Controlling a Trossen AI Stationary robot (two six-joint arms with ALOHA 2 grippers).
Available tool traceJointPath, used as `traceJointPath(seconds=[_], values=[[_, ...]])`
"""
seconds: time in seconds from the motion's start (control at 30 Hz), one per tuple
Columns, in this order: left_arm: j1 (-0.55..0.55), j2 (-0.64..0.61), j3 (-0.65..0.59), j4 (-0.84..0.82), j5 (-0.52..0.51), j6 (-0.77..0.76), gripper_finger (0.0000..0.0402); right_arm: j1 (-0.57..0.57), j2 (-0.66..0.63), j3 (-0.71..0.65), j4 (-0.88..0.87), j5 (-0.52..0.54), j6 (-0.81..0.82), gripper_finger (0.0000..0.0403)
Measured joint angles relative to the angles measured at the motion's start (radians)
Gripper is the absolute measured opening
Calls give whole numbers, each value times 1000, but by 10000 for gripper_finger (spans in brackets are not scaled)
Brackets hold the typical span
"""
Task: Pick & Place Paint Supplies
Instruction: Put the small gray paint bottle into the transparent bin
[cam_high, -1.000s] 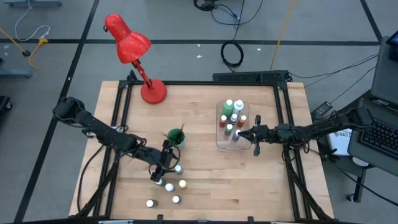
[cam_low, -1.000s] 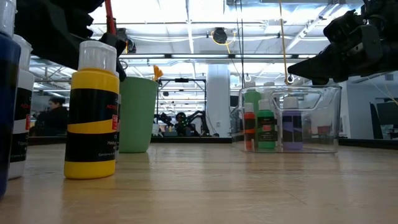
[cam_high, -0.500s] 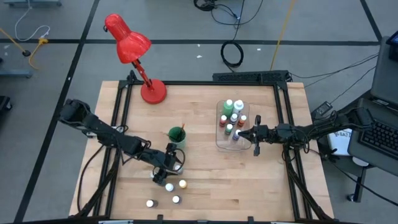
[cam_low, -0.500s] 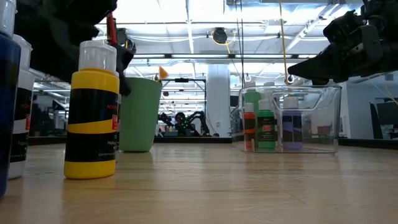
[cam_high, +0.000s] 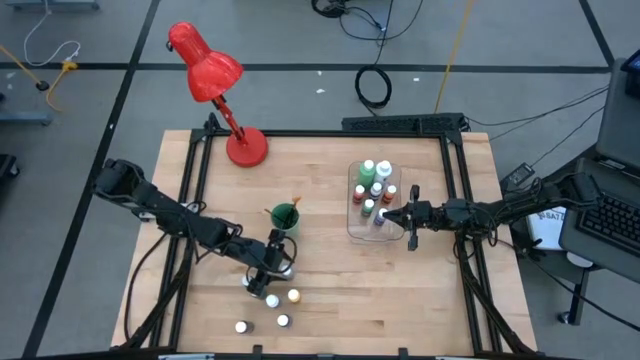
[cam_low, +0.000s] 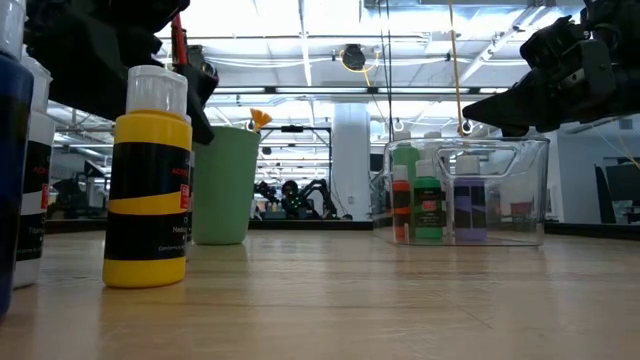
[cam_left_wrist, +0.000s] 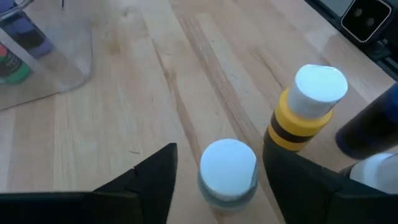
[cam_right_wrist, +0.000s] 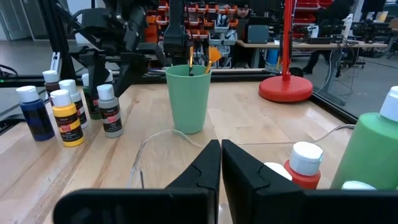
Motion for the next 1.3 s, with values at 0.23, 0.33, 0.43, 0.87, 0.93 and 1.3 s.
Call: traceJointPath(seconds=[0.23,0.33,0.43,0.87,0.93,1.3], values=[[1,0,0,4,14,-16,113,0,0,0,0,0,0,9],[5,0,3,3,33,-10,97,0,0,0,0,0,0,9],[12,1,45,-23,51,-14,97,0,0,0,0,0,0,9],[86,4,691,-272,-13,215,97,0,0,0,12,2,-5,9],[146,28,757,-256,3,218,97,0,0,0,24,4,-20,9],[418,371,784,-213,123,118,97,15,2,0,121,5,-167,9]])
